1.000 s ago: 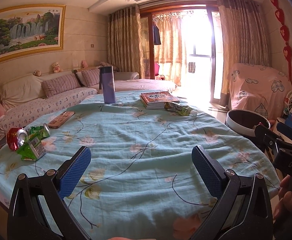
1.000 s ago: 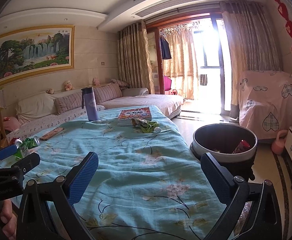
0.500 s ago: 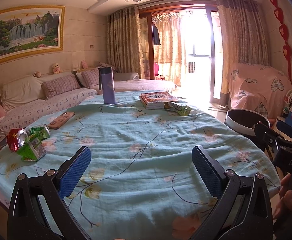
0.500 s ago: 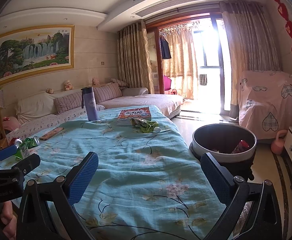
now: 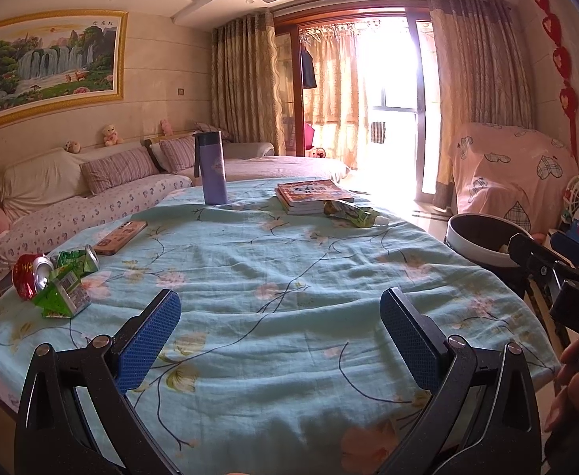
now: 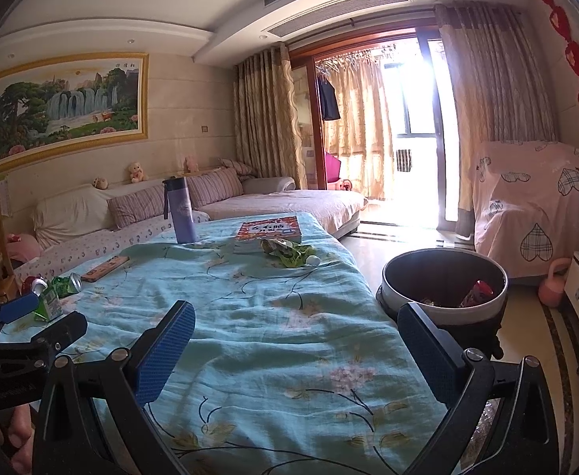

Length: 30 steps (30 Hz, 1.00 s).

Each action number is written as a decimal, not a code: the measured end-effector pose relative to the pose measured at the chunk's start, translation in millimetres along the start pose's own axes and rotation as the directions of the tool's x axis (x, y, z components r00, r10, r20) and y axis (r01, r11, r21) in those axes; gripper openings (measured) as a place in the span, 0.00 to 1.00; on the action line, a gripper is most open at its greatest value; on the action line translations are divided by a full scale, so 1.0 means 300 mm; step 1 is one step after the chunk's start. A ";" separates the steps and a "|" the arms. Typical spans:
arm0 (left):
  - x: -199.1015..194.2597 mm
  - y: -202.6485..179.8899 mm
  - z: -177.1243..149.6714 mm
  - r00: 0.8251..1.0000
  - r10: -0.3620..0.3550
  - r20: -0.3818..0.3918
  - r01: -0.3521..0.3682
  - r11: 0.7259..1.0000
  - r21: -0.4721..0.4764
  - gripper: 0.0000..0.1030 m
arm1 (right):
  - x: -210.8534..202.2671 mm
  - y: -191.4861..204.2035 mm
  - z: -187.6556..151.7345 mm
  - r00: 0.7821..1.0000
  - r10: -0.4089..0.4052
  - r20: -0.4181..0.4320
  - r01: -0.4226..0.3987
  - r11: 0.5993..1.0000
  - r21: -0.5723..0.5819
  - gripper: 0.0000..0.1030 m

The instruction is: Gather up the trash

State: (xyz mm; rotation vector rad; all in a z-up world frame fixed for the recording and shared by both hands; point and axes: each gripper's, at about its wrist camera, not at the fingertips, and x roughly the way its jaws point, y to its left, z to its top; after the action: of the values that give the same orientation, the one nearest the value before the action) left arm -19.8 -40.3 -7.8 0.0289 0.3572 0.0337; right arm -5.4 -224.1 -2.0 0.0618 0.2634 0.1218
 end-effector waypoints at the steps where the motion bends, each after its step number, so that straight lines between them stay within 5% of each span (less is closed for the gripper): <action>1: 0.001 -0.001 0.000 1.000 0.001 0.000 -0.001 1.000 0.002 1.00 | -0.002 0.000 0.002 1.000 0.000 0.001 0.000 1.000 -0.001 1.00; 30: 0.027 0.007 -0.003 0.999 -0.021 -0.031 0.020 1.000 -0.017 1.00 | -0.014 0.023 0.018 1.000 0.027 -0.003 -0.027 1.000 -0.013 1.00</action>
State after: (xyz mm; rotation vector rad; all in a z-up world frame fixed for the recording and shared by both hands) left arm -12.7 -37.8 -11.5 0.0084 0.3882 0.0168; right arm -8.7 -218.1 4.8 0.0525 0.2650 0.1505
